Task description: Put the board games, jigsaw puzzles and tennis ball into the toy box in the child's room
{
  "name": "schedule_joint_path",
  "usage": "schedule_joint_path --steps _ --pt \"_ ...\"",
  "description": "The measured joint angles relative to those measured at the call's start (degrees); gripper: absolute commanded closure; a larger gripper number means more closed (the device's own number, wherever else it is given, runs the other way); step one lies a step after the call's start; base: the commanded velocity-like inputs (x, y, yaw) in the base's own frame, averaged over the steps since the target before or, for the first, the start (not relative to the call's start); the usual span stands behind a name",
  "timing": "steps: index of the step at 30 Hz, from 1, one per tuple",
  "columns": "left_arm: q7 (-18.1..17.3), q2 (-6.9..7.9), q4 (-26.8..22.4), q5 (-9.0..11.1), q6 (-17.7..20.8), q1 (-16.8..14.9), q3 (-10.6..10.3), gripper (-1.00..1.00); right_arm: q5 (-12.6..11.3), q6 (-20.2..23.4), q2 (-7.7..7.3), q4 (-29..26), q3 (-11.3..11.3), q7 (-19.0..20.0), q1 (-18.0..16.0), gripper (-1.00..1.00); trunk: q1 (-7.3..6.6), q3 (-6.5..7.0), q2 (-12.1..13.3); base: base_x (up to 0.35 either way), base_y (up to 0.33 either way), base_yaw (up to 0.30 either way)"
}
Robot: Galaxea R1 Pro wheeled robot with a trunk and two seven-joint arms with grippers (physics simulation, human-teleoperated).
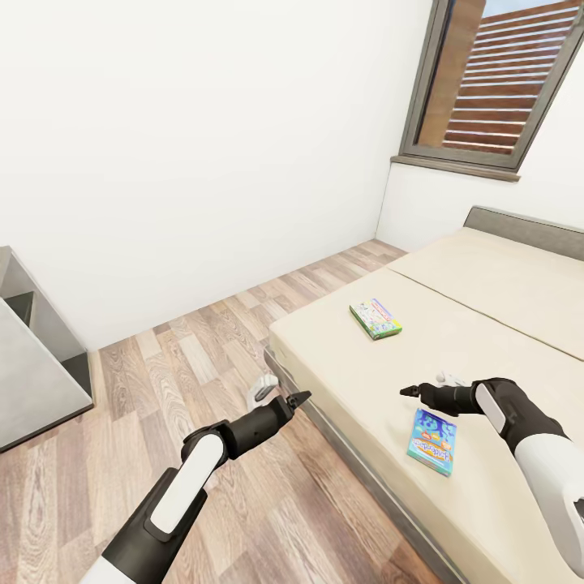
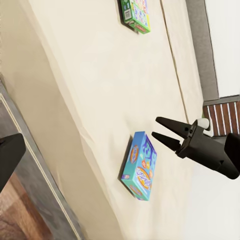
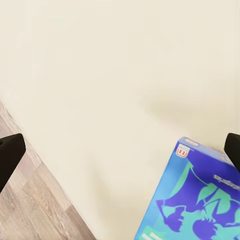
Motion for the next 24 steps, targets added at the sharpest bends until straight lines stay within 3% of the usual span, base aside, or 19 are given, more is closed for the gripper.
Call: schedule_joint_path --steps 24 --pt "0.0 0.00 0.1 0.0 0.0 0.0 0.0 -1.00 -0.1 0.0 -0.15 0.2 -0.1 -0.2 0.0 -1.00 0.00 0.00 0.0 0.000 0.000 -0.047"
